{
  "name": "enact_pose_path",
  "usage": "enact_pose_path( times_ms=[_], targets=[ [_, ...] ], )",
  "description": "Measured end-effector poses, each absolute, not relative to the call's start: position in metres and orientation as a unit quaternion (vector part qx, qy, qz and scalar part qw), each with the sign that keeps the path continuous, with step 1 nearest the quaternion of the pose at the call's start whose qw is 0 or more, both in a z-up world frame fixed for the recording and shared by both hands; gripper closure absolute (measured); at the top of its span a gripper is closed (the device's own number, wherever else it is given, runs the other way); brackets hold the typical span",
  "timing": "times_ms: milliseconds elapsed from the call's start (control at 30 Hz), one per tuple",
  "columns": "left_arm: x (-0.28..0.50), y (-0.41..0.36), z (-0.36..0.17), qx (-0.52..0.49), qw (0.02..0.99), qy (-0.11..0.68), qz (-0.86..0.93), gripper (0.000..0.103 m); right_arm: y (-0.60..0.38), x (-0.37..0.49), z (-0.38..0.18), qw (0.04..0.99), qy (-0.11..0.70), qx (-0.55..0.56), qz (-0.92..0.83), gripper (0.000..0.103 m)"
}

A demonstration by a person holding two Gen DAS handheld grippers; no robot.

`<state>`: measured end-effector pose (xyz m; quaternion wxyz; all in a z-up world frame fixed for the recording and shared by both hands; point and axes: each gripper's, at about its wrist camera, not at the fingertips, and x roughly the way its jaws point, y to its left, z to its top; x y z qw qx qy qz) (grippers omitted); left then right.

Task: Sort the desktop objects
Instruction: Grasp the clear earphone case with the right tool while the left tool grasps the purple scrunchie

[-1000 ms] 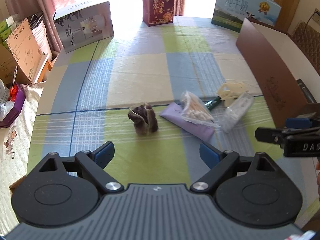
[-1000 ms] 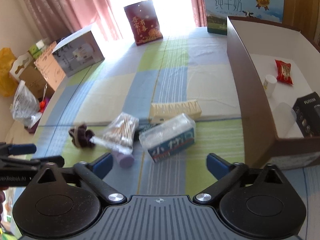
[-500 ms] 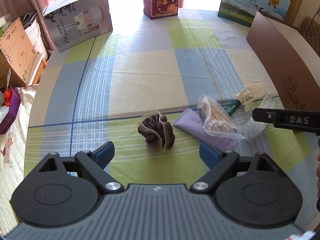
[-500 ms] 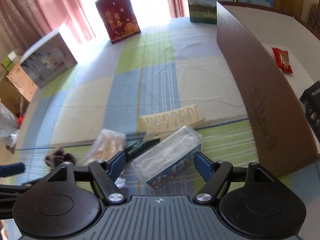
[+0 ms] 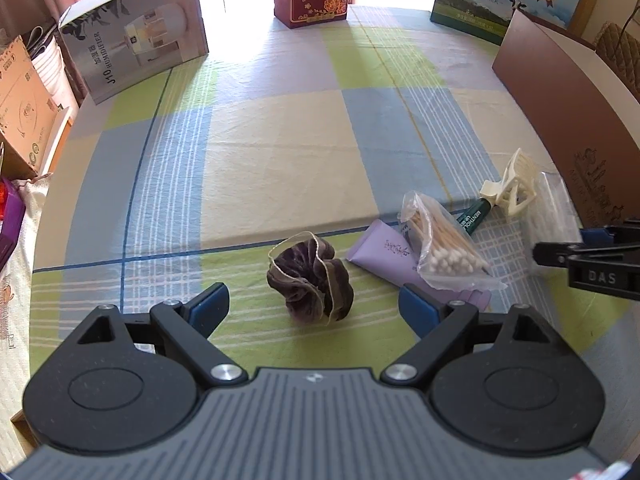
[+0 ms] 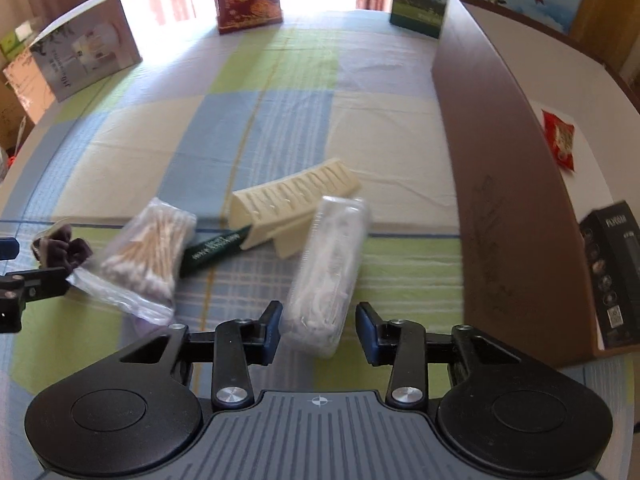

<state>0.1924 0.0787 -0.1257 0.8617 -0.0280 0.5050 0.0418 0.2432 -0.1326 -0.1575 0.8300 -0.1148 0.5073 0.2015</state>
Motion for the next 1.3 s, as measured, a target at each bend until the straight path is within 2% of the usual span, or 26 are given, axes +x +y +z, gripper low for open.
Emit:
enact_pose_path(
  times_ms=[133, 300, 433, 500, 533, 633, 833, 867, 1300],
  targets=[
    [0.199, 0.081, -0.133, -0.032, 0.861, 0.506, 0.040, 0.014, -0.137, 0.248, -0.158, 0.834, 0.505, -0.107, 0.194, 0.065],
    [0.207, 0.083, -0.143, -0.033, 0.859, 0.509, 0.044, 0.023, -0.140, 0.252, -0.157, 0.838, 0.500, -0.095, 0.197, 0.065],
    [0.212, 0.086, -0.150, -0.035, 0.856, 0.514, 0.042, 0.042, -0.139, 0.255, -0.158, 0.839, 0.497, -0.097, 0.201, 0.065],
    [0.213, 0.088, -0.154, -0.043, 0.853, 0.518, 0.037, 0.060, -0.139, 0.256, -0.158, 0.839, 0.496, -0.099, 0.203, 0.064],
    [0.213, 0.090, -0.155, -0.049, 0.852, 0.521, 0.034, 0.073, -0.138, 0.256, -0.158, 0.839, 0.494, -0.100, 0.204, 0.064],
    [0.210, 0.092, -0.155, -0.060, 0.852, 0.519, 0.030, 0.080, -0.137, 0.258, -0.157, 0.841, 0.488, -0.107, 0.209, 0.064],
    [0.197, 0.092, -0.150, -0.051, 0.852, 0.520, 0.032, 0.082, -0.133, 0.258, -0.157, 0.843, 0.473, -0.131, 0.222, 0.066],
    [0.194, 0.092, -0.149, -0.052, 0.852, 0.520, 0.032, 0.083, -0.132, 0.257, -0.156, 0.842, 0.471, -0.136, 0.226, 0.075],
    [0.163, 0.075, -0.124, -0.053, 0.856, 0.514, 0.020, 0.083, -0.158, 0.224, -0.128, 0.829, 0.478, -0.091, 0.277, 0.075]
  ],
)
